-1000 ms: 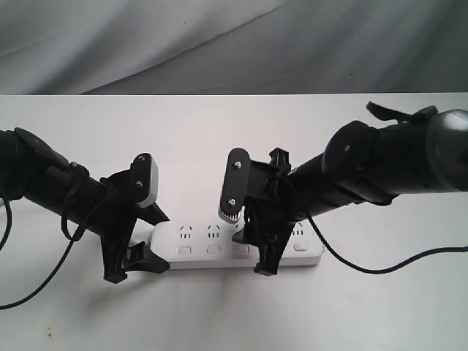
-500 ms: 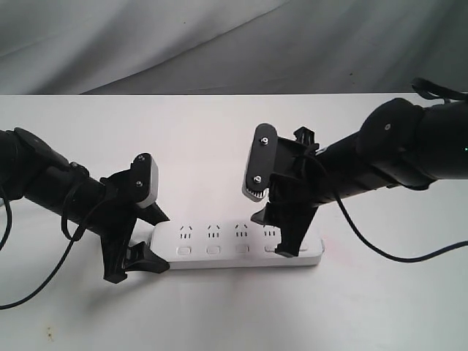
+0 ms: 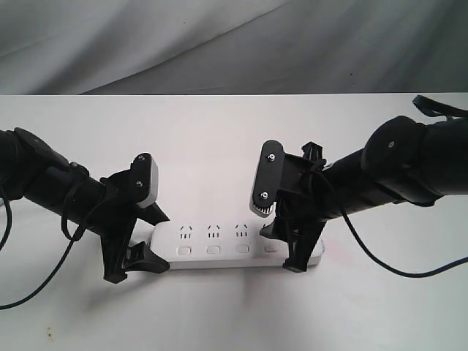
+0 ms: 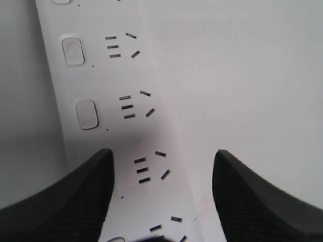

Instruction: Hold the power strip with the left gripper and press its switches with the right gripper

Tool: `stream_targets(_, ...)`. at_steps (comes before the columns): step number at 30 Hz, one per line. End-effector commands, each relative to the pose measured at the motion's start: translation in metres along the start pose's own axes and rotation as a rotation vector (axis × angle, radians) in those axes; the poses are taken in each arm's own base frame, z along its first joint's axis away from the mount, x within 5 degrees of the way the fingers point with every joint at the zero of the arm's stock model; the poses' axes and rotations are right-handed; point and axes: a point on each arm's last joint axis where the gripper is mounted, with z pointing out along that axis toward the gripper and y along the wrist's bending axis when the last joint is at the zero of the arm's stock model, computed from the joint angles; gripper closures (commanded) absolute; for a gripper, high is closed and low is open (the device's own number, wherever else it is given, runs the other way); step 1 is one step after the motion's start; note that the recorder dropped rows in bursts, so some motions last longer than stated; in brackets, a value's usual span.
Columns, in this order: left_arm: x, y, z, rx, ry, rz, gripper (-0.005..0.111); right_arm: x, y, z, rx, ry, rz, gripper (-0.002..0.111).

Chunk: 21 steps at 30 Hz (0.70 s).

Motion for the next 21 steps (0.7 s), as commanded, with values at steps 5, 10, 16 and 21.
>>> stream_targets(5,0.001,-0.001,0.0,0.007,-0.002,0.004,0.039,0.008,0.002,0.01,-0.018,0.031,0.011,0.054)
stream_targets(10,0.001,-0.001,0.0,0.007,-0.002,0.006,0.039,0.009,0.002,0.011,-0.02,0.032,0.011,0.054)
stream_targets(16,0.001,-0.001,0.0,0.007,-0.002,0.006,0.039,0.011,0.003,0.014,-0.028,0.04,0.014,0.054)
stream_targets(21,0.001,-0.001,0.0,0.007,-0.002,0.004,0.039,0.014,0.005,0.02,-0.037,0.055,0.018,0.054)
